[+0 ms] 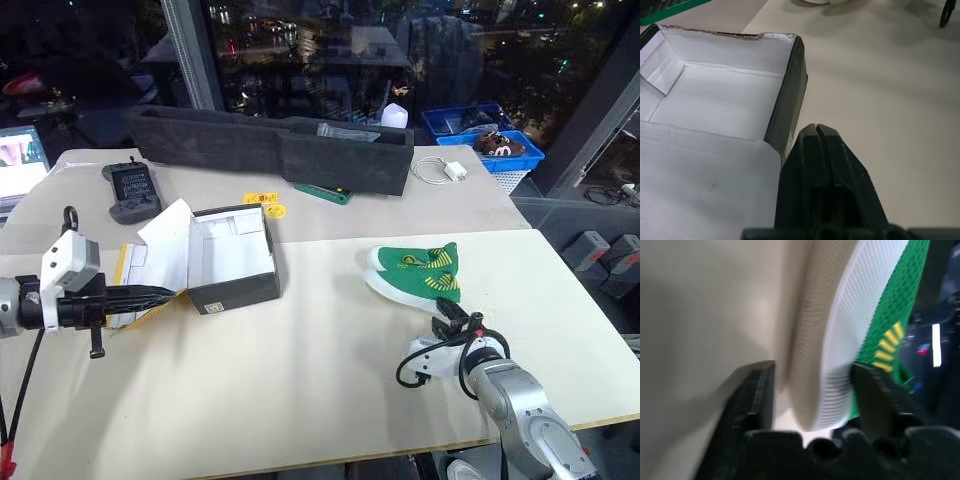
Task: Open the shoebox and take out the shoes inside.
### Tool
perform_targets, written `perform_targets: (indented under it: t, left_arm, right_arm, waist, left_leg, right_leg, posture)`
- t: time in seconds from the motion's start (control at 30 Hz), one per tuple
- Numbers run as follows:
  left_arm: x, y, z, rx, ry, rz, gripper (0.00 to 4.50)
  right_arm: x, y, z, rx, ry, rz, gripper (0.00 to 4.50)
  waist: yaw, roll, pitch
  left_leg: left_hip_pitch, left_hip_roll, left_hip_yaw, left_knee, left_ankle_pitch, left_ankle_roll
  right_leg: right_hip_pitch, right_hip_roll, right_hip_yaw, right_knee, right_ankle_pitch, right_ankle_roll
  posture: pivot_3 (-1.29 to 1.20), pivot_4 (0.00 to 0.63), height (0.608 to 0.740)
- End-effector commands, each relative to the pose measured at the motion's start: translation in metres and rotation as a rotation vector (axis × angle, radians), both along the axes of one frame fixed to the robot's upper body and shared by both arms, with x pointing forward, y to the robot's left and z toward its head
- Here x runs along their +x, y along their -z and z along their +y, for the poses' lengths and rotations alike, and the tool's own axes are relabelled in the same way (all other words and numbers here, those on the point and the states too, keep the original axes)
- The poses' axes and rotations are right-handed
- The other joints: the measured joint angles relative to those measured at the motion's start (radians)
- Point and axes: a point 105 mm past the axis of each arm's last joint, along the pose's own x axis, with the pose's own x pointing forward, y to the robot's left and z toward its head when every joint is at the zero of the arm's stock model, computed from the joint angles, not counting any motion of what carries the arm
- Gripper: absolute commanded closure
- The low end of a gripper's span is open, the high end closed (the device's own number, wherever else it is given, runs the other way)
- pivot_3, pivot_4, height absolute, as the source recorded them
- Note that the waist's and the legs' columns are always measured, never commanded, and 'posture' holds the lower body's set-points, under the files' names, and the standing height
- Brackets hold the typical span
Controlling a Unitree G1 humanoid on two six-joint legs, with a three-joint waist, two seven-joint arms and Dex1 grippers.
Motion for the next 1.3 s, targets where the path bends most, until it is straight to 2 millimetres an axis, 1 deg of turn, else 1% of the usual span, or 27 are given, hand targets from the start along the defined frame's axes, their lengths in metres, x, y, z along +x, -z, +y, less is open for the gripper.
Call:
perform_targets:
  t: [0.03,0.1,0.17,0.3,0.33,0.4,0.47,0.53,0.57,0.63,0.73,0.8,0.9,0.97,1.03,1.13,1.17,1.3]
  left_arm:
    - [-0.001,-0.013,0.001,0.016,0.001,-0.05,4.5]
    - [-0.001,-0.01,0.001,0.019,-0.005,-0.047,4.5]
    - [0.0,-0.006,0.002,0.0,-0.022,-0.041,4.5]
    - [0.003,0.0,0.008,-0.024,-0.075,-0.046,4.5]
    - [0.005,0.001,0.011,-0.043,-0.107,-0.058,4.5]
    - [0.008,0.001,0.014,-0.074,-0.149,-0.077,4.5]
    - [0.014,0.0,0.021,-0.143,-0.246,-0.135,4.5]
    - [0.02,0.008,0.041,-0.212,-0.44,-0.206,4.5]
    - [0.019,0.012,0.047,-0.236,-0.508,-0.225,4.5]
    - [0.018,0.013,0.06,-0.303,-0.674,-0.303,4.5]
    - [0.012,0.016,0.076,-0.351,-0.846,-0.359,4.5]
    - [0.007,0.019,0.092,-0.379,-0.985,-0.399,4.5]
    - [-0.005,0.032,0.117,-0.341,-1.154,-0.438,4.5]
    - [-0.013,0.041,0.137,-0.327,-1.276,-0.462,4.5]
    - [-0.017,0.046,0.146,-0.319,-1.336,-0.48,4.5]
    - [-0.016,0.05,0.146,-0.337,-1.348,-0.479,4.5]
    - [-0.016,0.051,0.146,-0.339,-1.348,-0.479,4.5]
    - [-0.013,0.052,0.145,-0.35,-1.338,-0.487,4.5]
  right_arm:
    - [-0.002,-0.017,0.011,0.226,-0.02,0.119,1.33]
    - [-0.006,-0.043,0.027,0.357,-0.117,0.172,1.33]
    - [-0.013,-0.064,0.038,0.493,-0.185,0.272,1.33]
    - [-0.016,-0.091,0.053,0.704,-0.241,0.348,1.33]
    - [-0.013,-0.1,0.056,0.77,-0.246,0.337,1.33]
    - [-0.008,-0.11,0.056,0.852,-0.235,0.313,1.33]
    - [0.005,-0.122,0.049,0.952,-0.18,0.225,1.33]
    - [0.019,-0.122,0.034,1.043,-0.047,0.102,1.33]
    - [0.024,-0.117,0.026,1.06,0.021,0.047,1.33]
    - [0.029,-0.108,0.01,1.078,0.155,-0.083,1.33]
    - [0.027,-0.103,0.001,1.159,0.248,-0.193,1.33]
    - [0.024,-0.1,-0.008,1.162,0.304,-0.264,1.33]
    - [0.02,-0.092,-0.023,1.168,0.393,-0.334,1.33]
    - [0.017,-0.088,-0.029,1.16,0.417,-0.356,1.33]
    - [0.016,-0.086,-0.032,1.157,0.42,-0.362,1.33]
    - [0.017,-0.079,-0.036,1.125,0.43,-0.344,1.33]
    - [0.018,-0.078,-0.036,1.127,0.433,-0.341,1.33]
    - [0.019,-0.079,-0.042,1.121,0.434,-0.354,1.33]
  waist:
    - [0.0,0.0,0.0]
    - [0.0,0.0,0.0]
    - [-0.004,0.003,0.002]
    - [-0.002,0.004,0.002]
    - [-0.001,0.004,0.002]
    - [0.0,0.004,0.002]
    - [0.001,0.004,0.002]
    - [0.002,0.004,0.002]
    - [0.002,0.004,0.002]
    - [0.002,0.003,0.002]
    - [0.006,0.003,0.001]
    - [0.006,0.003,0.001]
    - [0.006,0.003,0.001]
    - [0.003,0.003,0.001]
    - [0.001,0.003,0.001]
    - [0.0,0.003,0.001]
    - [-0.001,0.003,0.001]
    - [0.0,0.003,0.001]
  left_leg:
    - [0.001,0.0,0.0,0.0,0.0,0.0]
    - [0.003,0.0,-0.001,0.0,0.0,0.0]
    - [0.003,0.0,0.0,0.0,0.0,0.0]
    - [0.006,0.001,-0.001,0.0,0.0,0.0]
    - [0.006,0.001,-0.001,-0.001,0.0,0.0]
    - [0.006,0.001,-0.001,-0.002,0.0,0.001]
    - [0.004,0.001,-0.001,-0.002,0.0,0.001]
    - [0.003,0.0,0.0,-0.002,0.003,0.005]
    - [0.003,0.0,0.0,-0.003,0.003,0.006]
    - [0.001,0.0,0.0,-0.003,0.002,0.005]
    - [-0.005,-0.001,0.0,-0.003,0.002,0.005]
    - [-0.005,-0.001,-0.001,-0.003,0.002,0.005]
    - [-0.003,-0.001,0.0,-0.003,0.002,0.005]
    - [-0.001,-0.001,0.0,-0.003,0.002,0.005]
    - [-0.001,-0.001,0.0,-0.002,0.002,0.005]
    - [-0.001,0.0,0.0,-0.002,0.001,0.004]
    - [-0.001,0.0,0.0,-0.002,0.0,0.001]
    - [-0.001,-0.001,0.0,-0.002,-0.001,0.0]
  right_leg:
    - [0.001,0.0,0.0,0.0,0.0,0.0]
    - [0.003,0.0,0.0,0.0,0.0,0.0]
    - [0.003,0.0,0.0,0.0,0.0,0.0]
    - [0.005,0.001,0.0,0.001,0.0,0.0]
    - [0.005,0.001,0.0,0.001,0.0,0.0]
    - [0.004,0.001,0.0,0.001,0.001,0.0]
    - [0.003,0.001,0.0,0.001,0.001,-0.001]
    - [0.003,0.001,0.0,0.0,0.001,0.0]
    - [0.003,0.001,0.0,0.0,0.001,0.0]
    - [0.003,0.001,0.0,-0.001,0.003,0.003]
    - [-0.003,0.001,0.0,-0.001,0.005,0.007]
    - [-0.004,0.001,0.001,0.0,0.005,0.006]
    - [-0.003,0.001,0.002,0.001,0.006,0.006]
    - [-0.002,0.001,0.002,0.001,0.006,0.005]
    - [-0.002,0.001,0.002,0.001,0.003,0.0]
    - [-0.002,0.001,0.002,0.001,0.004,0.0]
    - [-0.002,0.001,0.002,0.001,0.004,0.0]
    - [-0.002,0.001,0.002,0.001,0.004,0.0]
  posture:
    - [0.0,0.15,0.732]
    - [0.0,0.15,0.732]
    - [0.0,0.15,0.732]
    - [0.0,0.15,0.732]
    - [0.0,0.15,0.732]
    - [0.0,0.15,0.732]
    - [0.0,0.15,0.732]
    - [0.0,0.15,0.732]
    - [0.0,0.15,0.732]
    - [0.0,0.15,0.732]
    - [0.0,0.15,0.732]
    - [0.0,0.15,0.732]
    - [0.0,0.15,0.732]
    - [0.0,0.15,0.732]
    - [0.0,0.15,0.732]
    - [0.0,0.15,0.732]
    - [0.0,0.15,0.732]
    - [0.0,0.15,0.732]
